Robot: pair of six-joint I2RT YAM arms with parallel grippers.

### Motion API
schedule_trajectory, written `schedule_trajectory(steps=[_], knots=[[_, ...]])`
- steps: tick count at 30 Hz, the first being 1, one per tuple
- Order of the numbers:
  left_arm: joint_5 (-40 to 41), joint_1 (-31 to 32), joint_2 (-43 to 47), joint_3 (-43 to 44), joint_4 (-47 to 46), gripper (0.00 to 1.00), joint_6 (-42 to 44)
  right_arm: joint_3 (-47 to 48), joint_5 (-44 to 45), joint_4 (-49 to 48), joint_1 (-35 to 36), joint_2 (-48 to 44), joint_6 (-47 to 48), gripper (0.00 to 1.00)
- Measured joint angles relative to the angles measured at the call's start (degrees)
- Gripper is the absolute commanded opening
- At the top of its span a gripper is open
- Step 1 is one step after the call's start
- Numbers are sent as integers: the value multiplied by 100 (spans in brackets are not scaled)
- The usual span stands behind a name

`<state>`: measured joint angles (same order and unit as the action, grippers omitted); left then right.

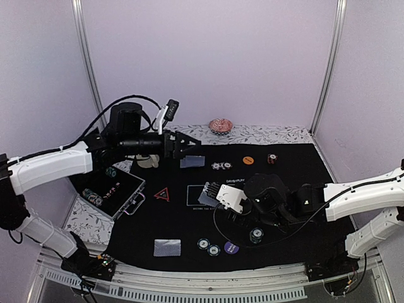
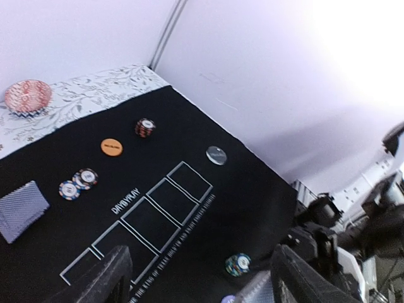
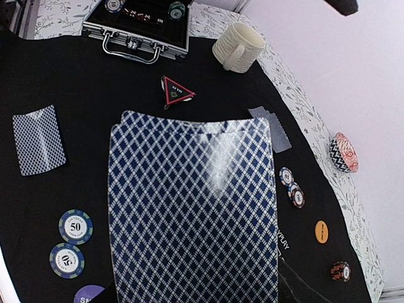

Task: Distribute texas hold em gaming equipment
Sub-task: Pick up the poker card from the face-down deck piles.

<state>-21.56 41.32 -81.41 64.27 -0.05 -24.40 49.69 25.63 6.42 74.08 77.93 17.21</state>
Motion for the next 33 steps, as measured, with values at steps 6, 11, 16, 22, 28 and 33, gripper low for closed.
schedule_trajectory(steps=[6, 11, 16, 22, 28, 33], knots=[[-199, 313, 955, -1416, 2, 88, -313, 90, 15, -48, 66, 131, 59, 56], [-186, 444, 1399, -1937, 133, 93, -485, 214, 11, -92, 94, 238, 96, 56], [-225, 732, 1283, -1954, 103, 94, -527, 361, -2, -153, 162, 367, 162, 56], [-258, 872, 835, -1950, 81, 76, -529, 468, -35, -175, 247, 487, 195, 56], [-317, 892, 675, -1864, 170, 61, -459, 479, -33, -162, 273, 492, 210, 56], [-271, 894, 859, -1860, 304, 57, -420, 479, -24, -173, 275, 492, 210, 56]])
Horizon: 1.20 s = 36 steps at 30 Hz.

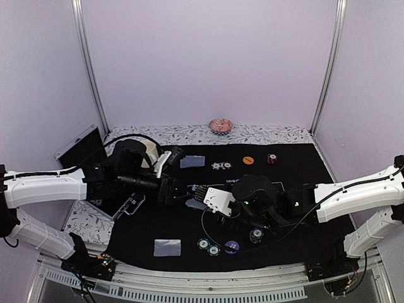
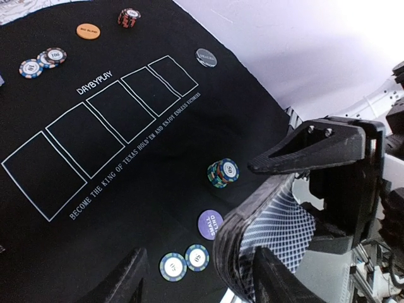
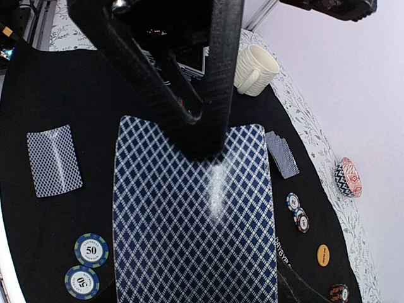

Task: Distribute texas hold em gaming equipment
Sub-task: Pick up the poker card from the face-down deck piles.

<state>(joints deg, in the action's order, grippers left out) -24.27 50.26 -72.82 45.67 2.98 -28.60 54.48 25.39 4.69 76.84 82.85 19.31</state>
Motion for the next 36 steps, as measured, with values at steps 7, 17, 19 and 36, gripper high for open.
schedule_trajectory(steps=[7, 17, 19, 36], knots=[[105, 0, 197, 0, 221, 55, 55, 0, 15, 0, 0, 0, 0, 56], [98, 0, 157, 11, 227, 66, 109, 0, 63, -2, 0, 0, 0, 56], [39, 0, 28, 85, 223, 67, 114, 0, 63, -2, 0, 0, 0, 56], [-179, 0, -450, 393, 116, 51, 227, -2, 79, 2, 0, 9, 2, 56]])
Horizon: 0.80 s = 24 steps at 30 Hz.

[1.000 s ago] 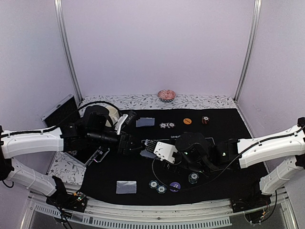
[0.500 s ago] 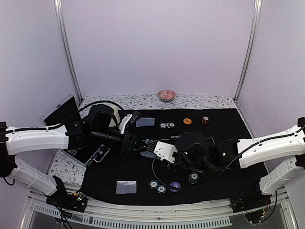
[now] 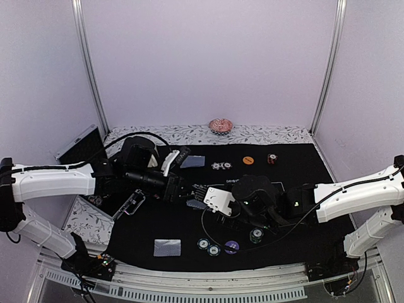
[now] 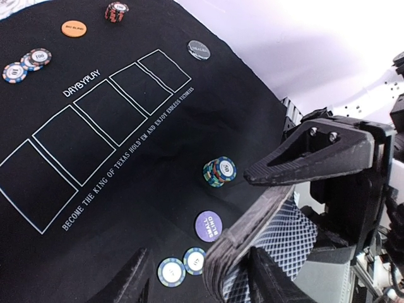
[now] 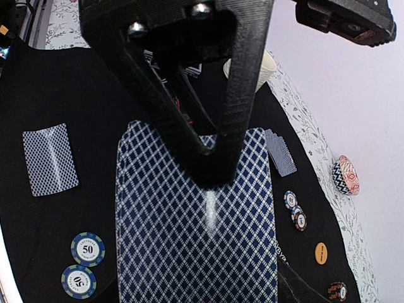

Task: Distribute texas hold em gaming equipment
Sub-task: Pick up the poker card from the face-down deck piles.

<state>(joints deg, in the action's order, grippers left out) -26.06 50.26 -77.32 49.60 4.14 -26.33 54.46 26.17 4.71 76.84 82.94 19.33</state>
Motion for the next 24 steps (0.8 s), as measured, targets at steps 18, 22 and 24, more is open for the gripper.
schedule_trajectory(steps=[18, 22, 24], knots=[[-13, -28, 225, -39, 197, 46, 105, -22, 28, -11, 0, -2, 22, 56], [-48, -37, 269, -55, 249, 48, 109, -33, 31, -11, 0, -2, 22, 56], [-57, -42, 321, -74, 269, 49, 109, -33, 31, -17, 0, -2, 22, 56]])
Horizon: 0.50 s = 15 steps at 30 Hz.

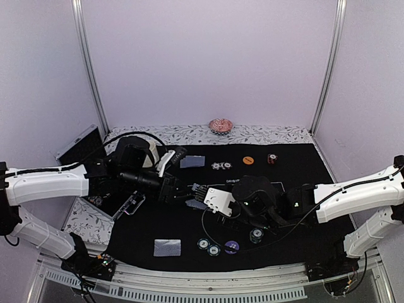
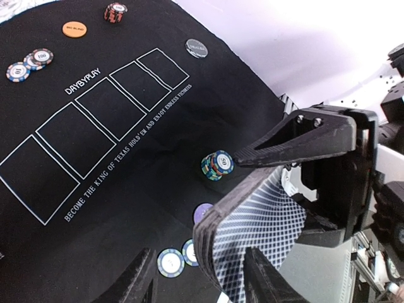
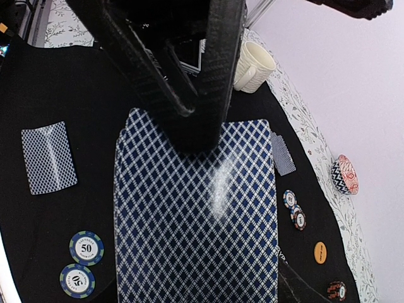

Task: Distribute texas hold em gaming equipment
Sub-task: Pick up the poker card from the face-down deck piles.

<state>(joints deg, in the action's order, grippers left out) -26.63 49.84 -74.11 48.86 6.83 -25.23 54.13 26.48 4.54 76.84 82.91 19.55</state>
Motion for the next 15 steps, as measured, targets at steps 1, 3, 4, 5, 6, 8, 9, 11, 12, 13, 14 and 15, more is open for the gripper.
schedule_trajectory(steps=[1, 3, 4, 5, 6, 8, 9, 11, 12, 13, 14, 15], knots=[[0, -2, 35, -11, 7, 49, 2, -2, 2, -2, 0, 0, -2, 56], [0, -13, 142, -26, 37, 48, 0, -13, 2, -9, 0, 0, 0, 56], [0, -24, 205, -37, 44, 46, -2, -15, 2, -7, 0, 0, -2, 56], [0, -37, 267, -46, 46, 44, -4, -20, 2, -9, 0, 0, 0, 56], [0, -46, 321, -57, 44, 40, -11, -20, 0, -9, 0, 0, -2, 56], [-24, -55, 372, -68, 37, 35, -33, -20, 2, -11, 0, 0, 0, 56], [-55, -59, 372, -70, 37, 34, -52, -20, 0, -13, 0, 0, -2, 56], [-138, -61, 358, -83, 39, 31, -66, -20, 2, -15, 0, 0, 0, 56], [-173, -61, 350, -92, 42, 31, -76, -20, 0, -17, 0, 0, 0, 56], [-205, -63, 343, -92, 42, 29, -76, -20, 2, -20, 0, 0, -2, 56], [-240, -61, 328, -92, 39, 27, -87, -20, 0, -24, 0, 0, 0, 56], [-260, -61, 313, -94, 42, 26, -92, -20, 0, -28, 0, 0, 0, 56]])
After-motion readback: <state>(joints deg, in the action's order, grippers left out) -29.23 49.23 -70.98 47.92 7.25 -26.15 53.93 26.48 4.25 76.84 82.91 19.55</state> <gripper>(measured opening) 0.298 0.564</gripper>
